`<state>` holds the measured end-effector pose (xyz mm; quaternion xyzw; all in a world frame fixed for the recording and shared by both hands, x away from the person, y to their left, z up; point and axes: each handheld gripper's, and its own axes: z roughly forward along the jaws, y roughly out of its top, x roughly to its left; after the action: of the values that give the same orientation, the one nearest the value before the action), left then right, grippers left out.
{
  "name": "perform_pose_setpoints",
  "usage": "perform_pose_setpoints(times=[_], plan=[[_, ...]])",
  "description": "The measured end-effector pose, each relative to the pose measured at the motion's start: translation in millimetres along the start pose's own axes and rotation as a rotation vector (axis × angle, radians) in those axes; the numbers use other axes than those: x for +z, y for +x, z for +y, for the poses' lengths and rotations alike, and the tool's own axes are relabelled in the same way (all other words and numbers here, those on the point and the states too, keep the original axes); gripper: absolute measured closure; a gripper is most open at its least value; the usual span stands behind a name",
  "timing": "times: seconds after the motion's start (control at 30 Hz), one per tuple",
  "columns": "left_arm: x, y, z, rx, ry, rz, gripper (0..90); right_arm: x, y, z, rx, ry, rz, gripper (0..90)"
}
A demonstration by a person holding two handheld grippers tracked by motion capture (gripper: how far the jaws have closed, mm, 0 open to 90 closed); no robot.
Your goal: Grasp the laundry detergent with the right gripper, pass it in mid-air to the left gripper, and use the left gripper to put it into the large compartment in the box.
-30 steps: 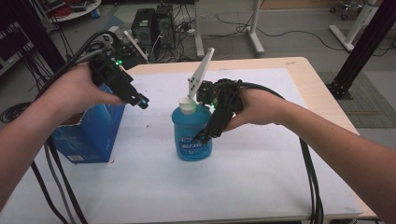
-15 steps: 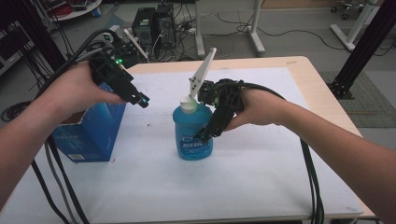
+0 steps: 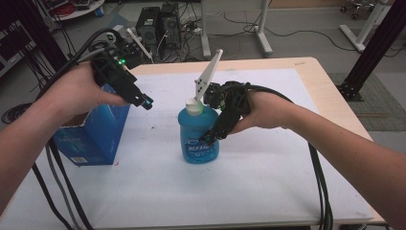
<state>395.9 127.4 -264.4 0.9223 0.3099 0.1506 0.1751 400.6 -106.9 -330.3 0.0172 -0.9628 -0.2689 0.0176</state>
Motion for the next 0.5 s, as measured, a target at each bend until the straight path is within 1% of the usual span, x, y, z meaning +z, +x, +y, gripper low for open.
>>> perform_pose_setpoints(times=[0.03, 0.17, 0.33, 0.5], plan=[[0.1, 0.1, -0.1, -0.003, 0.002, -0.001, 20.7, 0.6, 0.0, -0.4, -0.007, -0.002, 0.002, 38.8], [-0.4, 0.9, -0.3, -0.004, 0.001, 0.002, 20.7, 1.2, 0.8, -1.5, -0.006, -0.008, -0.011, 41.6], [-0.4, 0.5, -0.6, -0.002, 0.002, 0.002, 20.7, 1.2, 1.2, -2.5, -0.007, -0.014, -0.015, 42.2], [-0.9, -0.1, -0.3, 0.0, 0.002, 0.001, 20.7, 1.0, 2.4, -5.2, -0.007, -0.034, -0.023, 43.3]])
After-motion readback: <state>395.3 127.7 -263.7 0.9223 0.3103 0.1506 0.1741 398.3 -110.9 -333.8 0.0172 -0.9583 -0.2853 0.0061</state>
